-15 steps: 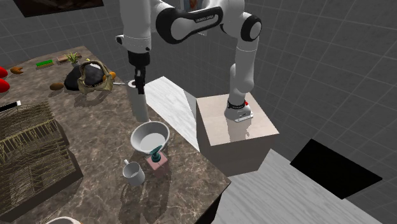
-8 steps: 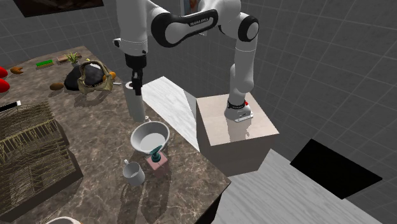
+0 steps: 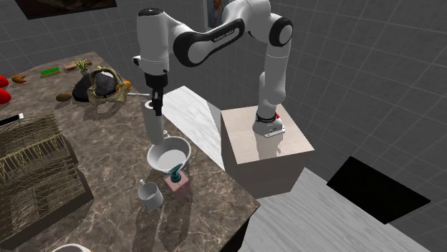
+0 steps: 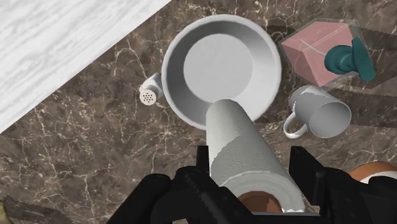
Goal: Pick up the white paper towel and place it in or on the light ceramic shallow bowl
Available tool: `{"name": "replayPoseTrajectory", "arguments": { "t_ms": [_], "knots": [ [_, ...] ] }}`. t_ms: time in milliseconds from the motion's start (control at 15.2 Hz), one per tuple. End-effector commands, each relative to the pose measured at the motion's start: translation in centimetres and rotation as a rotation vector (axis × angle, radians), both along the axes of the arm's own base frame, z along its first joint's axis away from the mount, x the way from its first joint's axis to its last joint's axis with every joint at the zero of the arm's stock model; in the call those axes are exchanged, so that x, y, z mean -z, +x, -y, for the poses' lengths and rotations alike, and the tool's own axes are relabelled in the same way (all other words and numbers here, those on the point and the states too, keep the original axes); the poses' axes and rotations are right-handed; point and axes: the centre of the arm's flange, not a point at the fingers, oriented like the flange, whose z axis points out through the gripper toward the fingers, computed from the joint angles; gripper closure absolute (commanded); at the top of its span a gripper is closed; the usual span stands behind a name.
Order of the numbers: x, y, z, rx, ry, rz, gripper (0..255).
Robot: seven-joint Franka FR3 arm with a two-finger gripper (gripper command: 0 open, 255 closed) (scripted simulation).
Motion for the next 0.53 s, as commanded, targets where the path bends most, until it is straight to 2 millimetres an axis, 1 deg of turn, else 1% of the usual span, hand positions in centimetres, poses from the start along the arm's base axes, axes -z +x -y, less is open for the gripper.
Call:
{"name": "replayPoseTrajectory", "arguments": {
  "t_ms": [0,462],
  "knots": [
    [1.0,0.1,0.0,0.0,0.0,0.001,255],
    [4.7,0.1,0.0,0.0,0.0,0.001,255]
  ]
}}
